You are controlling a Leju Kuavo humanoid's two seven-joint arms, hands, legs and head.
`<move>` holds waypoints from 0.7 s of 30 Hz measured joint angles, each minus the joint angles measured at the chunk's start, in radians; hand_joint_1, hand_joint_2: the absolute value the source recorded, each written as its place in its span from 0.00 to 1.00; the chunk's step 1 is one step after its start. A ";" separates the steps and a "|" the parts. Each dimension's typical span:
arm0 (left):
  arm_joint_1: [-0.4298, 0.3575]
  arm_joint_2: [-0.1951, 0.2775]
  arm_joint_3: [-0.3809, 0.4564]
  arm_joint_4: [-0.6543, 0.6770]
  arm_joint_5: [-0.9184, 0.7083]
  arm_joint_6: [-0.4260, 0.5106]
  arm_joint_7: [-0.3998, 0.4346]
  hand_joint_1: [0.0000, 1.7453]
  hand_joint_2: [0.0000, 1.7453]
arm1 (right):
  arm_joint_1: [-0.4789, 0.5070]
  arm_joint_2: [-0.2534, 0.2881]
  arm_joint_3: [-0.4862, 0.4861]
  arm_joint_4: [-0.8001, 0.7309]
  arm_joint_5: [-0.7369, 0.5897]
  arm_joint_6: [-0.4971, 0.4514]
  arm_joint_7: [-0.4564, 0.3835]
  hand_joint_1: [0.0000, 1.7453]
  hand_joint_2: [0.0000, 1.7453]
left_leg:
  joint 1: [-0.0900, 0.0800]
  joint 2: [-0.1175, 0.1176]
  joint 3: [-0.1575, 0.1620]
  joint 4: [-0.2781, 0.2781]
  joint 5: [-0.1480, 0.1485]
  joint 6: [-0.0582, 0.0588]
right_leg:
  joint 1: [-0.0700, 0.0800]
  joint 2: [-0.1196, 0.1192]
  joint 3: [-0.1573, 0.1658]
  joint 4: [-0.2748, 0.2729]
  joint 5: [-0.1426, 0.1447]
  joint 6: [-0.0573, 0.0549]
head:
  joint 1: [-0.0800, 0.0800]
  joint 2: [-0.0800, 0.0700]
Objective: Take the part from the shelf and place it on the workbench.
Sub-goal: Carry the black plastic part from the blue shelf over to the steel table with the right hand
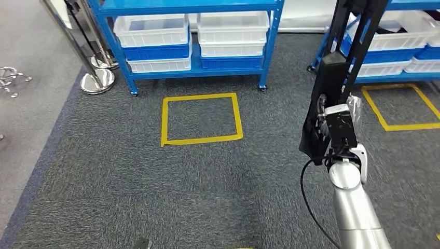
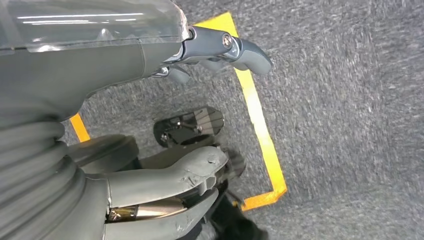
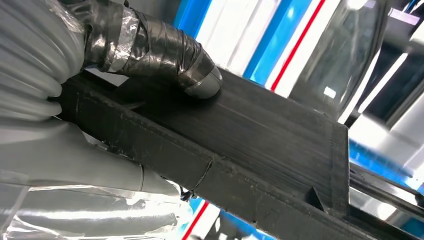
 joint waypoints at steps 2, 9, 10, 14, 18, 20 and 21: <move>0.003 0.000 0.000 0.000 0.002 0.001 0.002 0.00 1.00 | -0.001 -0.007 -0.007 -0.001 0.008 0.000 0.004 1.00 1.00 | -0.002 0.028 -0.005 0.005 -0.001 0.003 | 0.000 -0.018 -0.040 0.099 -0.041 0.004 | 0.001 0.000; 0.003 -0.001 0.000 0.000 0.010 0.004 0.004 0.00 1.00 | -0.007 -0.033 -0.018 -0.023 0.036 -0.002 0.014 1.00 1.00 | -0.010 0.101 -0.027 0.056 -0.027 -0.018 | 0.008 -0.092 0.085 -0.111 0.050 -0.007 | -0.001 0.000; 0.003 -0.001 0.001 0.000 0.011 0.004 0.004 0.00 1.00 | -0.005 -0.034 -0.020 -0.025 0.040 -0.004 0.016 1.00 1.00 | -0.011 0.109 -0.027 0.059 -0.028 -0.021 | 0.008 -0.080 0.082 -0.110 0.054 -0.015 | -0.002 0.000; 0.003 -0.001 0.002 0.000 0.014 0.005 0.004 0.00 1.00 | -0.001 -0.043 -0.029 -0.040 0.049 -0.012 0.021 1.00 1.00 | -0.002 0.064 -0.054 0.129 -0.086 -0.043 | 0.003 -0.044 0.076 -0.113 0.066 -0.038 | -0.002 0.000; 0.011 -0.001 0.004 0.000 0.020 0.005 0.003 0.00 1.00 | 0.005 -0.047 -0.034 -0.046 0.050 -0.015 0.022 1.00 1.00 | 0.006 0.023 -0.130 0.323 -0.168 -0.049 | 0.006 0.001 0.070 -0.113 0.073 -0.046 | -0.001 0.000; 0.012 -0.001 0.005 0.000 0.025 0.005 0.002 0.00 1.00 | 0.010 -0.053 -0.039 -0.051 0.050 -0.015 0.023 1.00 1.00 | 0.006 0.011 -0.096 0.259 -0.117 -0.040 | 0.006 0.027 0.070 -0.113 0.076 -0.044 | -0.001 0.000; 0.012 -0.001 0.006 0.000 0.027 0.005 0.002 0.00 1.00 | 0.012 -0.056 -0.041 -0.054 0.050 -0.015 0.023 1.00 1.00 | 0.006 -0.012 -0.064 0.192 -0.084 -0.032 | 0.005 0.039 0.069 -0.113 0.078 -0.042 | -0.001 0.000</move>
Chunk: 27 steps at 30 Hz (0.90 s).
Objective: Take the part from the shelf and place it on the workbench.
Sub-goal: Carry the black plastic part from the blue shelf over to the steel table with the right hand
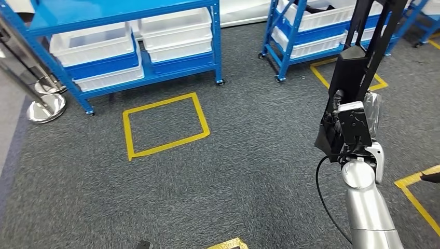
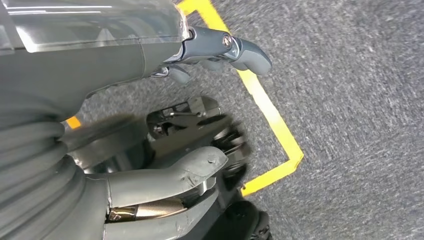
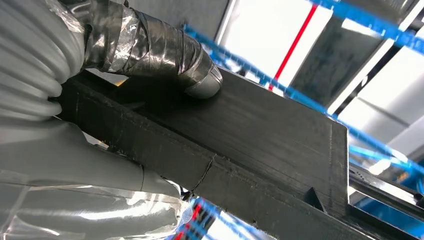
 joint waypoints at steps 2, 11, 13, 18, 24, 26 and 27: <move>0.000 0.000 0.003 0.000 0.003 0.000 -0.002 0.00 1.00 | 0.000 -0.004 -0.004 -0.007 0.000 -0.001 0.001 1.00 1.00 | -0.001 -0.051 0.053 -0.106 0.037 0.014 | -0.004 0.025 -0.004 -0.001 0.006 0.008 | 0.000 0.000; 0.003 -0.003 0.013 0.000 0.008 -0.001 -0.007 0.00 1.00 | 0.012 -0.038 -0.028 -0.025 0.000 -0.002 0.013 1.00 1.00 | -0.002 0.036 0.077 -0.192 0.072 0.039 | -0.007 -0.057 -0.100 0.176 -0.099 0.047 | 0.004 0.000; 0.003 -0.003 0.014 0.000 0.008 -0.002 -0.007 0.00 1.00 | 0.019 -0.038 -0.030 -0.025 0.000 -0.002 0.014 1.00 1.00 | -0.002 0.059 0.072 -0.187 0.071 0.038 | -0.010 -0.064 -0.114 0.222 -0.110 0.054 | 0.004 0.000; 0.002 -0.007 0.020 0.000 0.020 -0.002 -0.008 0.00 1.00 | 0.027 -0.051 -0.043 -0.035 -0.003 -0.002 0.017 1.00 1.00 | -0.004 0.115 0.053 -0.147 0.050 0.018 | -0.009 -0.128 0.015 0.010 -0.022 0.059 | 0.004 0.000; 0.000 -0.008 0.032 0.000 0.032 -0.002 -0.009 0.00 1.00 | 0.064 -0.065 -0.077 -0.064 -0.023 -0.003 0.018 1.00 1.00 | 0.001 0.098 0.042 -0.095 0.002 -0.010 | -0.010 -0.083 0.013 -0.005 -0.013 0.021 | 0.003 0.000; 0.002 -0.008 0.036 0.000 0.036 -0.004 -0.010 0.00 1.00 | 0.072 -0.066 -0.085 -0.072 -0.026 -0.003 0.016 1.00 1.00 | 0.005 0.047 -0.004 0.017 -0.063 -0.016 | -0.011 -0.061 0.009 -0.006 -0.009 0.014 | 0.003 0.000; 0.004 -0.008 0.038 0.000 0.037 -0.004 -0.009 0.00 1.00 | 0.078 -0.066 -0.087 -0.075 -0.028 -0.003 0.015 1.00 1.00 | 0.005 0.037 -0.030 0.078 -0.089 -0.017 | -0.009 -0.049 0.008 -0.005 -0.008 0.012 | 0.003 0.000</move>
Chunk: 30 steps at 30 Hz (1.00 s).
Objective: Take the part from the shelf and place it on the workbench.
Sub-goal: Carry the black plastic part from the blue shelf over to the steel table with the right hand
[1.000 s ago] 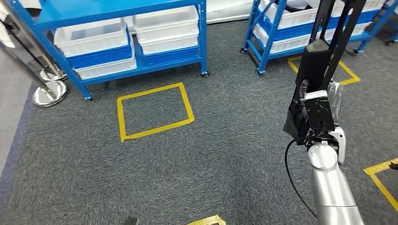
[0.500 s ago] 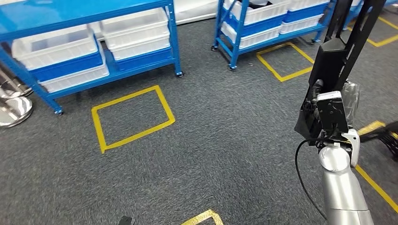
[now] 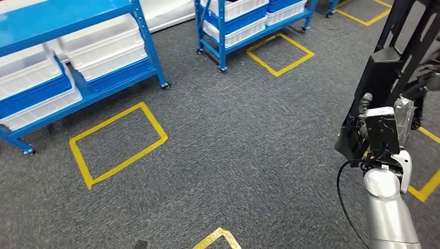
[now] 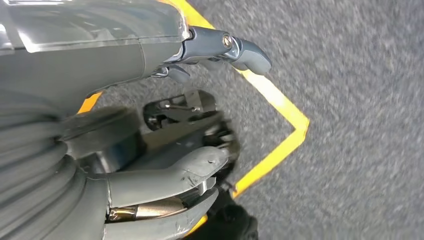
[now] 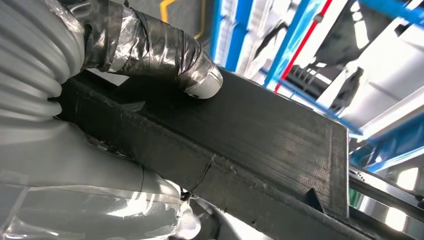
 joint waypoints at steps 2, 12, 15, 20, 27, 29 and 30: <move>0.002 0.000 0.004 0.000 0.001 -0.001 0.000 0.00 1.00 | 0.016 0.000 -0.007 -0.004 -0.004 0.000 -0.001 1.00 1.00 | 0.000 -0.006 -0.021 0.049 -0.001 0.004 | 0.004 0.027 -0.001 0.000 0.002 -0.002 | 0.000 0.000; -0.003 -0.002 0.010 0.000 0.002 -0.002 0.001 0.00 1.00 | 0.048 -0.006 -0.041 -0.024 -0.009 -0.003 -0.005 1.00 1.00 | -0.001 -0.059 0.119 -0.260 0.144 0.055 | -0.004 0.082 -0.027 0.000 0.011 0.040 | 0.002 0.000; -0.001 -0.003 0.010 0.000 0.003 -0.002 0.002 0.00 1.00 | 0.048 -0.010 -0.053 -0.027 -0.011 -0.005 -0.006 1.00 1.00 | -0.001 -0.012 0.119 -0.273 0.152 0.060 | 0.000 -0.005 -0.094 0.146 -0.074 0.046 | 0.006 0.000; -0.001 -0.005 0.010 0.000 0.002 -0.003 0.002 0.00 1.00 | 0.056 -0.011 -0.065 -0.030 -0.012 -0.005 -0.006 1.00 1.00 | -0.002 0.063 0.112 -0.250 0.136 0.048 | -0.002 -0.058 -0.033 0.077 -0.020 0.059 | 0.006 0.000; -0.009 -0.005 0.010 0.000 0.002 -0.003 0.003 0.00 1.00 | 0.059 -0.020 -0.083 -0.038 -0.012 -0.005 -0.007 1.00 1.00 | -0.007 0.083 0.106 -0.204 0.091 0.012 | 0.004 -0.040 0.003 -0.011 0.009 0.014 | 0.004 0.000; -0.009 -0.005 0.010 0.000 0.002 -0.003 0.003 0.00 1.00 | 0.059 -0.024 -0.087 -0.039 -0.011 -0.004 -0.008 1.00 1.00 | -0.002 0.026 0.066 -0.107 0.028 0.006 | 0.001 -0.020 -0.001 -0.012 0.014 0.004 | 0.004 0.000; -0.007 -0.005 0.010 0.000 0.002 -0.003 0.004 0.00 1.00 | 0.059 -0.025 -0.089 -0.037 -0.010 -0.003 -0.009 1.00 1.00 | -0.002 0.008 0.038 -0.042 -0.003 0.005 | 0.002 -0.008 -0.003 -0.011 0.015 0.000 | 0.004 0.000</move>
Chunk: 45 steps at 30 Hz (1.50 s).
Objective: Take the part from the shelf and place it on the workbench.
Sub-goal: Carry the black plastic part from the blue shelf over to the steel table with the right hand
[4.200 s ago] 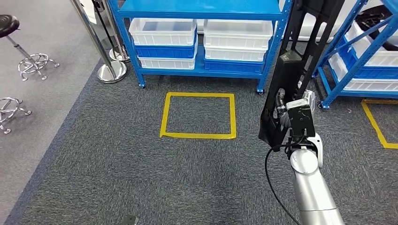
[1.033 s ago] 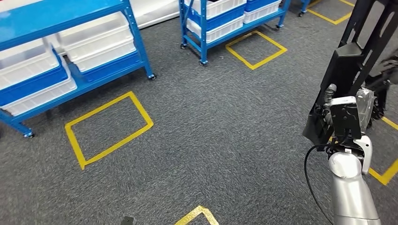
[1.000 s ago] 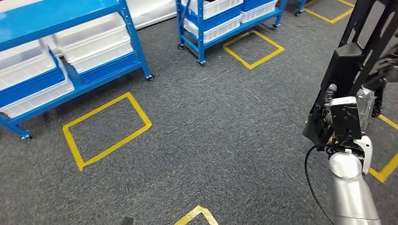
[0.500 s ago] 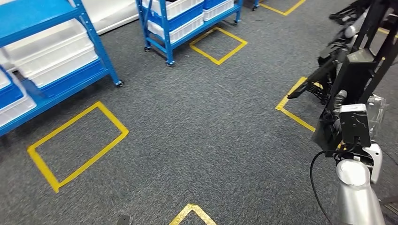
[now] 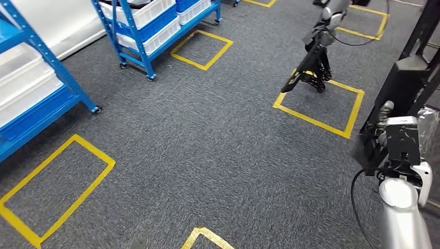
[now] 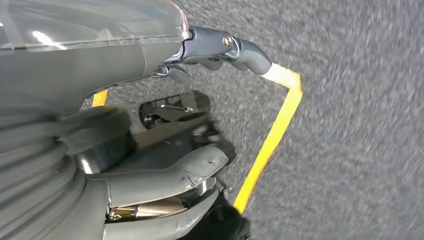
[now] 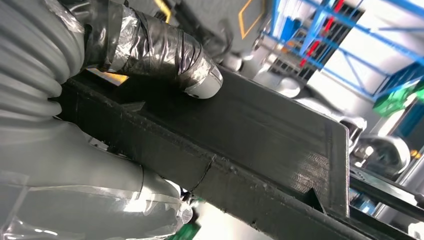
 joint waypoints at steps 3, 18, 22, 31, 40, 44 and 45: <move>0.005 0.000 0.000 0.000 0.000 0.001 0.004 0.00 1.00 | 0.003 0.000 -0.007 0.006 0.001 0.006 -0.007 1.00 1.00 | 0.000 -0.016 -0.029 0.066 0.003 0.007 | 0.004 0.042 -0.004 0.002 0.003 -0.003 | 0.000 0.000; 0.005 -0.003 0.004 0.000 -0.002 0.001 0.010 0.00 1.00 | 0.012 -0.004 -0.018 0.010 0.005 0.013 -0.021 1.00 1.00 | 0.002 0.021 0.091 -0.219 0.137 0.051 | -0.008 -0.009 -0.128 0.222 -0.078 0.058 | 0.009 0.000; 0.004 -0.005 0.004 0.000 -0.003 0.001 0.010 0.00 1.00 | 0.013 -0.004 -0.021 0.009 0.010 0.012 -0.020 1.00 1.00 | 0.002 0.073 0.090 -0.196 0.115 0.029 | -0.006 -0.077 -0.013 0.029 0.005 0.062 | 0.009 0.000; 0.005 -0.005 0.009 0.000 0.005 0.002 0.007 0.00 1.00 | 0.021 -0.007 -0.033 0.004 0.021 0.012 -0.012 1.00 1.00 | 0.007 -0.007 0.007 0.021 -0.026 -0.004 | -0.003 0.001 -0.014 -0.003 0.014 0.005 | 0.007 0.000; 0.009 -0.002 0.020 0.000 0.010 0.002 0.006 0.00 1.00 | 0.026 -0.008 -0.035 0.003 0.023 0.013 -0.011 1.00 1.00 | 0.004 -0.114 0.083 -0.172 0.103 0.027 | -0.006 0.127 -0.033 0.003 0.032 0.033 | 0.007 0.000; 0.007 -0.005 0.021 0.000 0.010 0.002 0.005 0.00 1.00 | 0.034 -0.018 -0.045 0.000 0.024 0.013 -0.010 1.00 1.00 | 0.012 -0.055 0.090 -0.204 0.130 0.049 | -0.005 0.065 -0.067 0.050 0.001 0.054 | 0.012 0.000; 0.008 -0.005 0.021 0.000 0.009 0.002 0.005 0.00 1.00 | 0.033 -0.020 -0.047 -0.001 0.024 0.013 -0.010 1.00 1.00 | 0.008 -0.039 0.090 -0.206 0.132 0.053 | -0.002 0.027 -0.090 0.103 -0.031 0.057 | 0.014 0.000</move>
